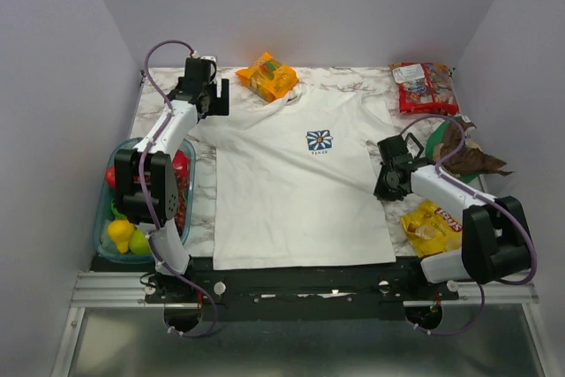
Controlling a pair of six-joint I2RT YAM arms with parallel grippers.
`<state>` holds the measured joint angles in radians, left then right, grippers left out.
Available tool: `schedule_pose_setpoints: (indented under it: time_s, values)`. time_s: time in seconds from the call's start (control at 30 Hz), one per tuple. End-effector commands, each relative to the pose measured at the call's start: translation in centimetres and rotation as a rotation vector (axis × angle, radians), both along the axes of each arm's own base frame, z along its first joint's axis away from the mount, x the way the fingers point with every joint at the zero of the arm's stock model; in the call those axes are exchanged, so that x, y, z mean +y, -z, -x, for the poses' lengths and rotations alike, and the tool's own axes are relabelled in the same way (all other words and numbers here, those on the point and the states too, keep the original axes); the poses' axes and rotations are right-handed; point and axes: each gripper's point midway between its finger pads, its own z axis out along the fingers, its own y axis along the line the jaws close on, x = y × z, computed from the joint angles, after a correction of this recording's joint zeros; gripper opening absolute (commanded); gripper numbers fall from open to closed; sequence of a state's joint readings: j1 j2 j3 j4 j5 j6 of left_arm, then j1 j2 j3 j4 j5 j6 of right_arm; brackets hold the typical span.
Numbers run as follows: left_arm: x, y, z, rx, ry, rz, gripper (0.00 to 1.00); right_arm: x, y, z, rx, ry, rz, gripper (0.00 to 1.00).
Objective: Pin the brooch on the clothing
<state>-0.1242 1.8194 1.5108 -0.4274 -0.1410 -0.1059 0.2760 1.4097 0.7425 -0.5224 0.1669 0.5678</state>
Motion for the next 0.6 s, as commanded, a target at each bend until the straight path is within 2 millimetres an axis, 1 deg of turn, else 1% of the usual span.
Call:
schedule_pose_setpoints:
  time_s: [0.0, 0.03, 0.13, 0.17, 0.2, 0.27, 0.3, 0.37, 0.4, 0.43, 0.47, 0.5, 0.53, 0.57]
  values:
    - [0.0, 0.3, -0.6, 0.008, -0.001, 0.003, 0.98, -3.0, -0.4, 3.0, 0.072, 0.107, 0.125, 0.01]
    - [0.0, 0.4, -0.5, 0.011, -0.001, 0.005, 0.98, -2.8, -0.6, 3.2, 0.073, 0.12, 0.115, 0.01]
    - [-0.4, 0.7, -0.7, 0.017, 0.008, 0.022, 0.99, -3.3, -0.9, 4.0, 0.108, 0.154, 0.138, 0.01]
    - [-0.5, 0.8, -0.7, 0.021, 0.009, 0.031, 0.99, -3.8, -0.9, 4.4, 0.123, 0.167, 0.167, 0.01]
    - [-0.7, 1.0, -0.9, 0.025, 0.014, 0.043, 0.99, -4.3, -1.0, 5.2, 0.157, 0.173, 0.189, 0.01]
    - [-0.6, 1.5, -0.9, 0.036, 0.005, 0.064, 0.99, -4.7, -1.4, 5.4, 0.159, 0.189, 0.213, 0.01]
    - [-0.6, 1.8, -1.3, 0.042, 0.002, 0.07, 0.99, -4.9, -1.6, 5.7, 0.164, 0.191, 0.22, 0.01]
    - [-0.4, 2.2, -1.5, 0.062, -0.006, 0.112, 0.99, -4.9, -1.8, 5.7, 0.149, 0.194, 0.215, 0.05]
    - [-0.6, 2.3, -1.9, 0.064, 0.004, 0.136, 0.99, -4.8, -2.1, 5.5, 0.134, 0.196, 0.204, 0.14]
    - [-1.3, 2.5, -1.9, 0.07, 0.041, 0.18, 0.99, -4.7, -2.3, 5.4, 0.129, 0.189, 0.198, 0.2]
    - [-1.5, 2.6, -2.0, 0.072, 0.062, 0.207, 0.99, -4.4, -2.7, 5.0, 0.117, 0.187, 0.186, 0.24]
    - [-2.0, 3.5, -1.7, 0.088, 0.092, 0.229, 0.99, -4.3, -2.9, 4.8, 0.111, 0.184, 0.181, 0.37]
    - [-2.5, 3.9, -1.6, 0.103, 0.114, 0.25, 0.99, -4.2, -3.1, 4.6, 0.107, 0.178, 0.178, 0.43]
    - [-3.3, 4.2, -1.4, 0.12, 0.142, 0.285, 0.99, -4.0, -3.3, 4.4, 0.101, 0.173, 0.167, 0.48]
